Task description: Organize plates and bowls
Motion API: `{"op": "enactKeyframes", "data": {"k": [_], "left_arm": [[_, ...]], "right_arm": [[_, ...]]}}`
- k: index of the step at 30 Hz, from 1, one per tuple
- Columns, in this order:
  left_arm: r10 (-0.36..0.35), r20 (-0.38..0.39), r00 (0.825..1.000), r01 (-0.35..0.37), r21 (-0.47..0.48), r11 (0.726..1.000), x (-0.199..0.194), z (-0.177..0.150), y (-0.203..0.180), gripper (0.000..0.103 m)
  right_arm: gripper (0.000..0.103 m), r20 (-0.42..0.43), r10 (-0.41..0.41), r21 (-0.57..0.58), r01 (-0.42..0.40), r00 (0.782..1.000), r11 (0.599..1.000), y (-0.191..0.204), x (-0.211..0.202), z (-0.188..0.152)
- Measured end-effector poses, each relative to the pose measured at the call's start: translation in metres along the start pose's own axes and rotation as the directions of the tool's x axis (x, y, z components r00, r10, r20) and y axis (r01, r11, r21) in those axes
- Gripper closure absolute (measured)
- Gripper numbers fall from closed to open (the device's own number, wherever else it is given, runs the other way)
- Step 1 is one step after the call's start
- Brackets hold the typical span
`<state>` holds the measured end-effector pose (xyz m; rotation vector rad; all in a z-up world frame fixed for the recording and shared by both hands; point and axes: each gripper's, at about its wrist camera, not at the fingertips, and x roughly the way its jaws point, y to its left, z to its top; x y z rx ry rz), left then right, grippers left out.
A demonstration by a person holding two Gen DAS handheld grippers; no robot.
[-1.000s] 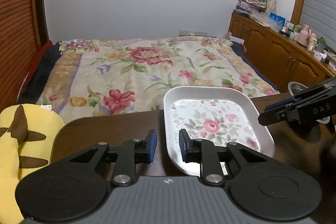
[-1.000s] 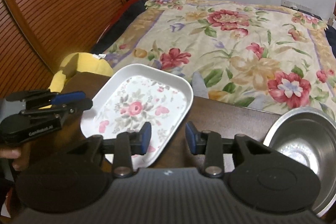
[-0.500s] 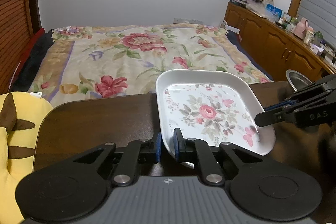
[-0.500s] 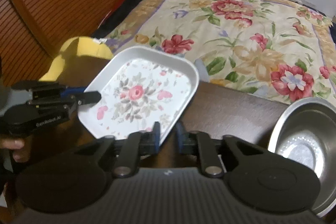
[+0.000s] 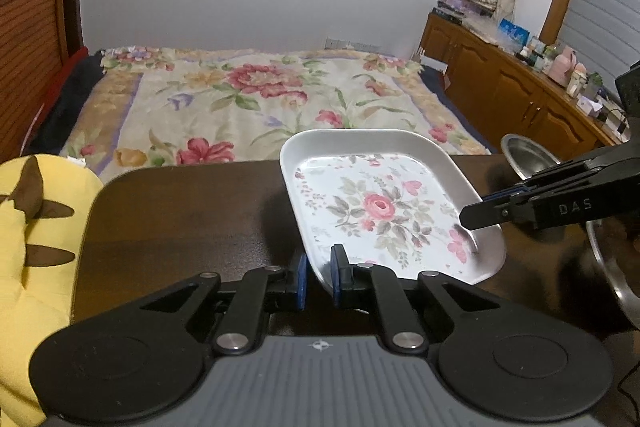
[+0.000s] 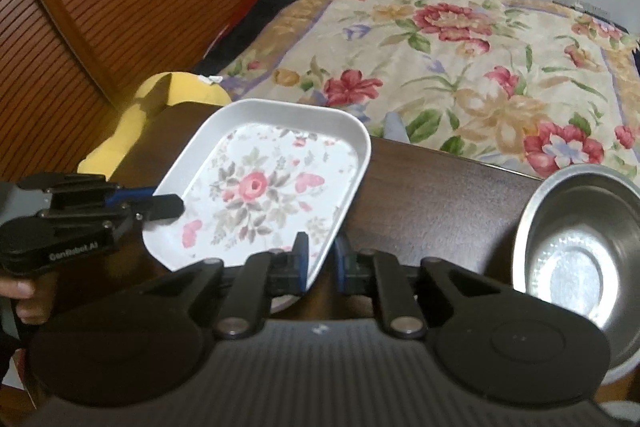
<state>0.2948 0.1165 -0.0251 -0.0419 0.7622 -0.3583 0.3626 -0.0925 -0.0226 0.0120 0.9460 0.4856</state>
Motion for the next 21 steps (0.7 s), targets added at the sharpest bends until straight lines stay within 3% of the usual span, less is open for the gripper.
{"op": "enactKeyframes", "data": {"k": [21], "left_arm": [[-0.014, 0.113, 0.993, 0.008, 0.057, 0.998, -0.075, -0.015, -0.027, 0.090]], "right_arm": [[0.088, 0.132, 0.003, -0.010, -0.002, 0.991, 1.000, 0.024, -0.070, -0.028]]}}
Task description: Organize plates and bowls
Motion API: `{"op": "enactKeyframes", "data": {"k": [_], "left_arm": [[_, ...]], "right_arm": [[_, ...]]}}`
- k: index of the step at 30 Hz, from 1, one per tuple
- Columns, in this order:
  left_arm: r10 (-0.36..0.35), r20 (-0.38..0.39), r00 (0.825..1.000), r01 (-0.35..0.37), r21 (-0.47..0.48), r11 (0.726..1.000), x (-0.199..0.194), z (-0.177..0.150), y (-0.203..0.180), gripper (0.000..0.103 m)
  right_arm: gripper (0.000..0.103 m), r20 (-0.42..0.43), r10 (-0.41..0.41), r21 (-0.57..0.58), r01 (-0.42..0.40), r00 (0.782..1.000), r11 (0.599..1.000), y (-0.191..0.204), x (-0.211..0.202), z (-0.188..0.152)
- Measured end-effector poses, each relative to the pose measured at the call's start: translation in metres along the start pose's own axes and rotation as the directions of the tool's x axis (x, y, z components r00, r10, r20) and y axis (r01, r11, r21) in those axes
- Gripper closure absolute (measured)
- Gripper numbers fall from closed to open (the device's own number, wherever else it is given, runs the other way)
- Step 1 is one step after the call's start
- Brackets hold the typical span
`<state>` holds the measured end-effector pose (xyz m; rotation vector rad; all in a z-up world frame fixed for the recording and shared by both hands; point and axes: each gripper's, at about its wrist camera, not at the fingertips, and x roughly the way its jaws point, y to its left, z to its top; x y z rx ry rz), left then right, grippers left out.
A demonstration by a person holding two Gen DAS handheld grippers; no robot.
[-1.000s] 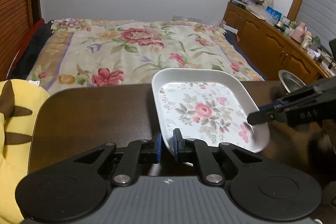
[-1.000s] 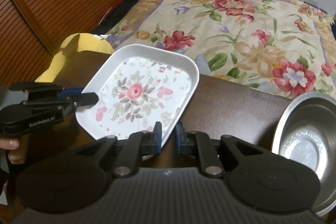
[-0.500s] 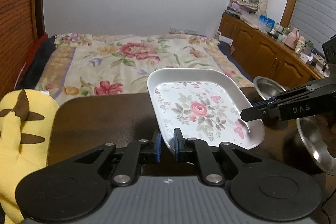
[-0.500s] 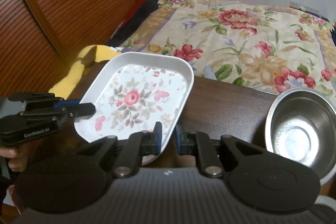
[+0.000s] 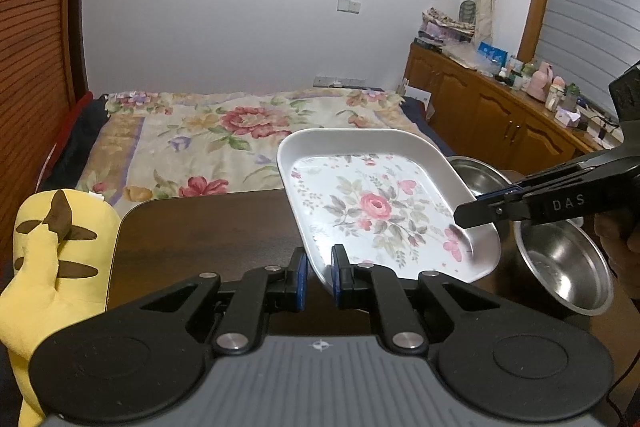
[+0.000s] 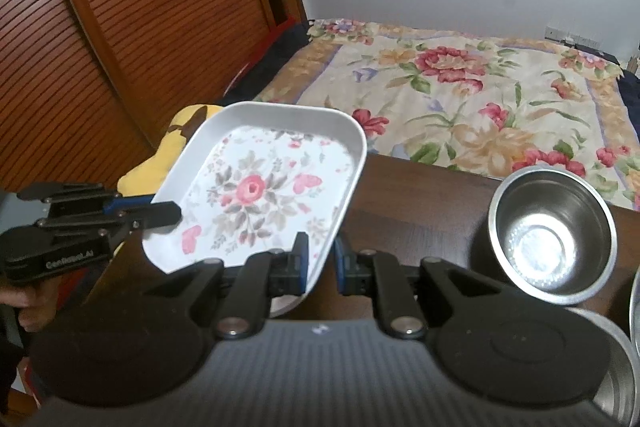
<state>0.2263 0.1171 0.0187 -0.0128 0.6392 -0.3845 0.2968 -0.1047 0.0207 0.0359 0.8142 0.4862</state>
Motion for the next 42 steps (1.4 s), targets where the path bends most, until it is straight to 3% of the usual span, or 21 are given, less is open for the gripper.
{"op": "enactKeyframes", "data": {"k": [23, 42], "left_arm": [[-0.014, 0.055, 0.998, 0.013, 0.020, 1.000, -0.060, -0.017, -0.021, 0.089], [-0.083, 0.026, 0.996, 0.082, 0.028, 0.996, -0.080, -0.062, -0.043, 0.088]], "right_arm": [[0.088, 0.075, 0.016, -0.035, -0.014, 0.997, 0.999, 0.018, -0.053, -0.027], [0.088, 0.069, 0.059, -0.017, -0.058, 0.996, 0.998, 0.017, -0.079, -0.071]]}}
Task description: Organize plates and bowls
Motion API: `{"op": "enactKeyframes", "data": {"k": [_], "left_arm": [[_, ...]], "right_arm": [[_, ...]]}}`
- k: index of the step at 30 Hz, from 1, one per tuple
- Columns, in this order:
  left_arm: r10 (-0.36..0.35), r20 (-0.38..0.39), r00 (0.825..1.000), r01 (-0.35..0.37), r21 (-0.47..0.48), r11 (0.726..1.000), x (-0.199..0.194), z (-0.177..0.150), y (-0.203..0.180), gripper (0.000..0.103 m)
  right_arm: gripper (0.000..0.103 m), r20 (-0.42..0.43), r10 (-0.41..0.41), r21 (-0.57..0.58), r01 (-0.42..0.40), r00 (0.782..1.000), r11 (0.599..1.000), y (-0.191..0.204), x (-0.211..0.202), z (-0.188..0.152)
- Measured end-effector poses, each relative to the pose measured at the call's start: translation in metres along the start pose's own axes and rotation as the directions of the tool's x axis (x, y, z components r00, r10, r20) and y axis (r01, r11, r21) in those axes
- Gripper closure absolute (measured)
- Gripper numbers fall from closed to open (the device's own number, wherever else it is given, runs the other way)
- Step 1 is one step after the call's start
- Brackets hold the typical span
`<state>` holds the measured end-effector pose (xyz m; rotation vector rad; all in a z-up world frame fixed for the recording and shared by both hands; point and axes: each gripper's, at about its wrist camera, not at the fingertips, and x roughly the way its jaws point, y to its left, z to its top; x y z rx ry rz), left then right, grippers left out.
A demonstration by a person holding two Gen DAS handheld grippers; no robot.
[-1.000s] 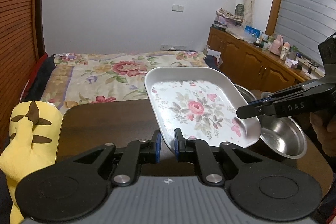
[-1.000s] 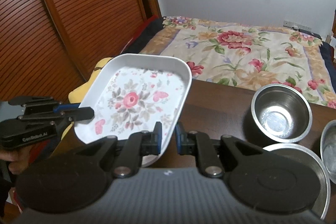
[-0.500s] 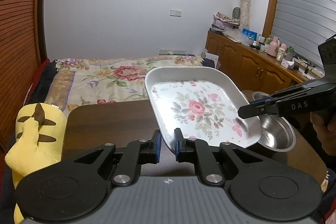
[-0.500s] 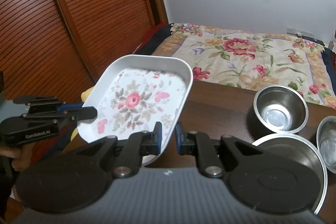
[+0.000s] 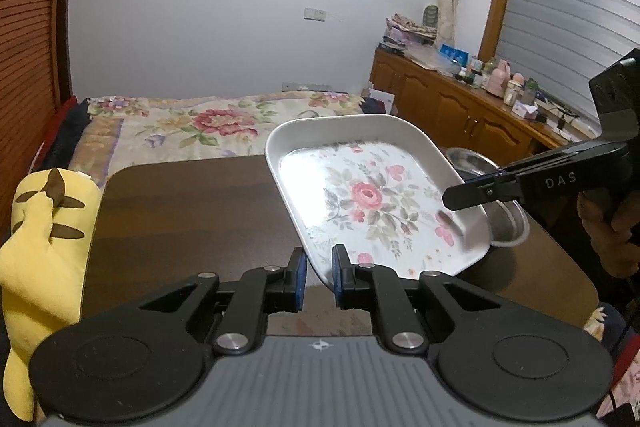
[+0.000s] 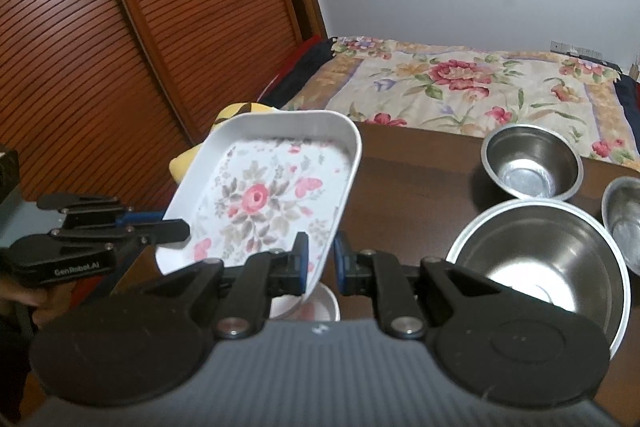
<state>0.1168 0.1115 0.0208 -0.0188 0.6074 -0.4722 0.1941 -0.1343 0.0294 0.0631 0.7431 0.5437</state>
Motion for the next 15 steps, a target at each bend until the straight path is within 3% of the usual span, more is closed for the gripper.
{"op": "enactKeyframes", "data": {"k": [15], "left_arm": [[0.019, -0.041, 0.999, -0.019, 0.003, 1.000, -0.009, -0.032, -0.004, 0.089]], "right_arm": [[0.088, -0.057, 0.038, 0.021, -0.037, 0.998, 0.999, 0.006, 0.011, -0.042]]}}
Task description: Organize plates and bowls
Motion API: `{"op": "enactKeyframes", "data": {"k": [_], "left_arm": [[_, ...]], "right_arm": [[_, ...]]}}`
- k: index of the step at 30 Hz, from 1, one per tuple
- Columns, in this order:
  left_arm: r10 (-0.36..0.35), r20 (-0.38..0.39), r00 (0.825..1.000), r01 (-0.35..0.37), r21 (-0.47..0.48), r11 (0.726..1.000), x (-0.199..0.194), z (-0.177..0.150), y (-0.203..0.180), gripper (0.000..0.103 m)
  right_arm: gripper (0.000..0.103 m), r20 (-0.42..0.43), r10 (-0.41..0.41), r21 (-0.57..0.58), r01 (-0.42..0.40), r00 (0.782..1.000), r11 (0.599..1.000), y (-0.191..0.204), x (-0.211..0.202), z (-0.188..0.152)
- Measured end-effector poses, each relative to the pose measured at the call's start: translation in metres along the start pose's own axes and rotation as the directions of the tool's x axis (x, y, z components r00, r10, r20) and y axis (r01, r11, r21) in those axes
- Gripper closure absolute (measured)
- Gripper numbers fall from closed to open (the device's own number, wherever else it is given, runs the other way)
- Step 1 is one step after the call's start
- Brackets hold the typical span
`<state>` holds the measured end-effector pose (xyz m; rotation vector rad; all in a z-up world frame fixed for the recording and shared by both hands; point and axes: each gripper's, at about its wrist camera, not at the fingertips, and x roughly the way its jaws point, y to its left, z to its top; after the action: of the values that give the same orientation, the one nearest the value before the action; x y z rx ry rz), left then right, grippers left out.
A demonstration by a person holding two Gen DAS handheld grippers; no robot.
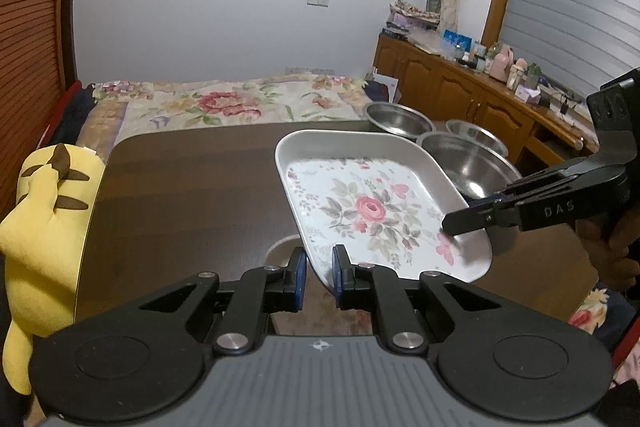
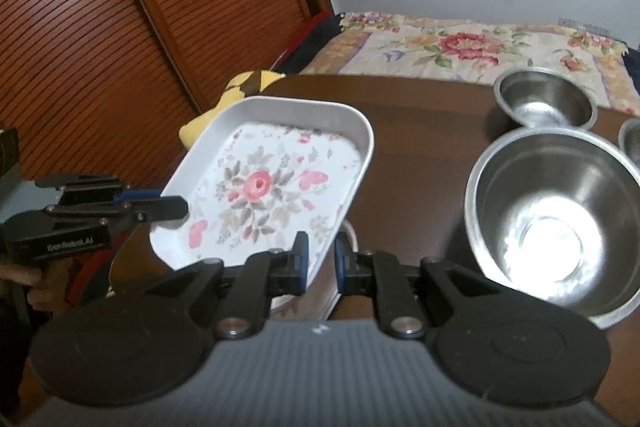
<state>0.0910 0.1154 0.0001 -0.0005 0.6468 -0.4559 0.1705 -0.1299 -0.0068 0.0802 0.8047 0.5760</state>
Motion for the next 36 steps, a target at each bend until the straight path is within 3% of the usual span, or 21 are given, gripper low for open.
{"op": "enactKeyframes", "data": {"k": [11, 23, 36], "left_arm": [[-0.001, -0.043, 0.999, 0.001, -0.001, 1.000, -0.002, -0.021, 0.000, 0.089], [0.042, -0.082, 0.996, -0.040, 0.031, 0.999, 0.009, -0.037, -0.002, 0.088], [0.068, -0.063, 0.996, -0.066, 0.030, 0.997, 0.013, -0.044, -0.007, 0.087]], "right_arm": [[0.088, -0.028, 0.034, 0.013, -0.033, 0.999, 0.999, 0.001, 0.003, -0.018], [0.088, -0.031, 0.016, 0.004, -0.016, 0.999, 1.000, 0.004, 0.008, -0.027], [0.086, 0.056, -0.013, -0.024, 0.015, 0.998, 1.000, 0.010, 0.005, -0.033]]}}
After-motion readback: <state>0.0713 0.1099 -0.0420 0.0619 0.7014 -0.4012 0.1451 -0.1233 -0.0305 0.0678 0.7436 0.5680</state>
